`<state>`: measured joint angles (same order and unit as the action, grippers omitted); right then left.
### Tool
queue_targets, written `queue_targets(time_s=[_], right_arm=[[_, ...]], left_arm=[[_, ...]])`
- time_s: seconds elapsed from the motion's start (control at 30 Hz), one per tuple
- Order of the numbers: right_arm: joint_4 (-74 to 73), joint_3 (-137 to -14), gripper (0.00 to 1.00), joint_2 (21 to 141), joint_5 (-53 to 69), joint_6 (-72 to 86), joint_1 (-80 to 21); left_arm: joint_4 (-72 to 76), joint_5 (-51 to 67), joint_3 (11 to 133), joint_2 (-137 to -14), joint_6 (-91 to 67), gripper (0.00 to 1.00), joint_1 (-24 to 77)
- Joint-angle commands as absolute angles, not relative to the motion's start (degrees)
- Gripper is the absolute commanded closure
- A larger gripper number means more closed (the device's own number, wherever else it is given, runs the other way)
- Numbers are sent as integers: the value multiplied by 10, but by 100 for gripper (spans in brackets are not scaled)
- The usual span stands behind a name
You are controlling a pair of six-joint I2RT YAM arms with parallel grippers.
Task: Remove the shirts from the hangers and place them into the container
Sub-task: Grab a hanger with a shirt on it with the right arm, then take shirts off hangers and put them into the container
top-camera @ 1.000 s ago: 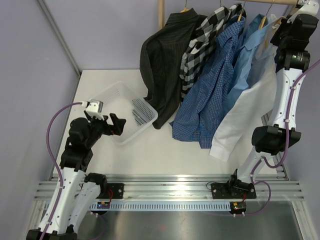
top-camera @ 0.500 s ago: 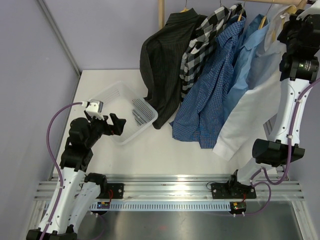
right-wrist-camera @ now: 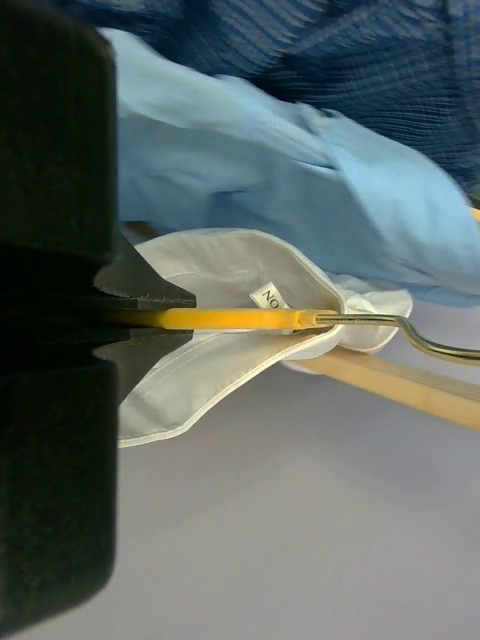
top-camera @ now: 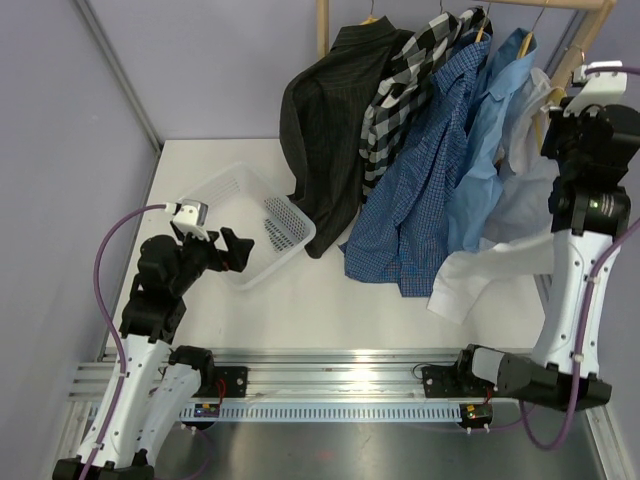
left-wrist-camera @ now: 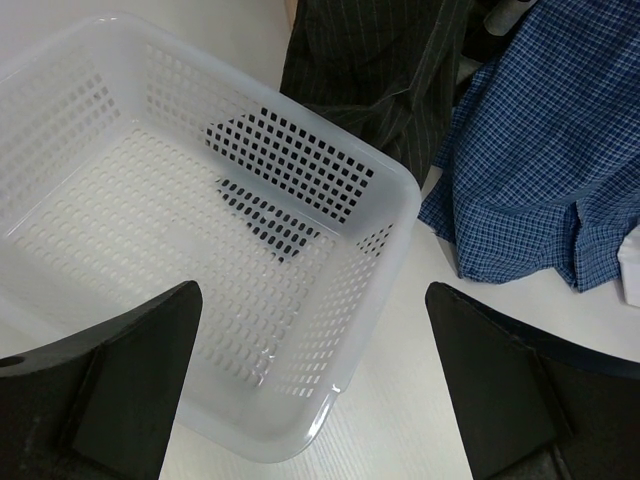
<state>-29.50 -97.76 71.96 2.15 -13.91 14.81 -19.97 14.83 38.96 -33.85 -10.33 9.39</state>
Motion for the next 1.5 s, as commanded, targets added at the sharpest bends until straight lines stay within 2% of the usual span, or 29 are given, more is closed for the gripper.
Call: queue_targets(time_s=[0.0, 0.2, 0.47, 0.83, 1.13, 1.37, 1.47], right_arm=[[-318, -938, 100, 618, 21, -192, 150], [-465, -897, 100, 516, 108, -227, 149], [-701, -859, 100, 425, 352, -344, 150], [-925, -874, 100, 451, 632, -543, 150], [-938, -859, 100, 517, 734, -591, 149], [-932, -830, 100, 548, 765, -614, 124], [-890, -812, 100, 555, 768, -574, 103]], left_arm=[[-164, 188, 393, -332, -97, 1, 98], [-155, 220, 389, -332, -92, 1, 110], [-143, 245, 383, -329, -88, 1, 115], [-122, 290, 380, -332, -100, 1, 123], [-91, 335, 385, -359, -179, 1, 125], [-102, 342, 381, -342, -249, 1, 125], [-107, 344, 381, -322, -274, 1, 125]])
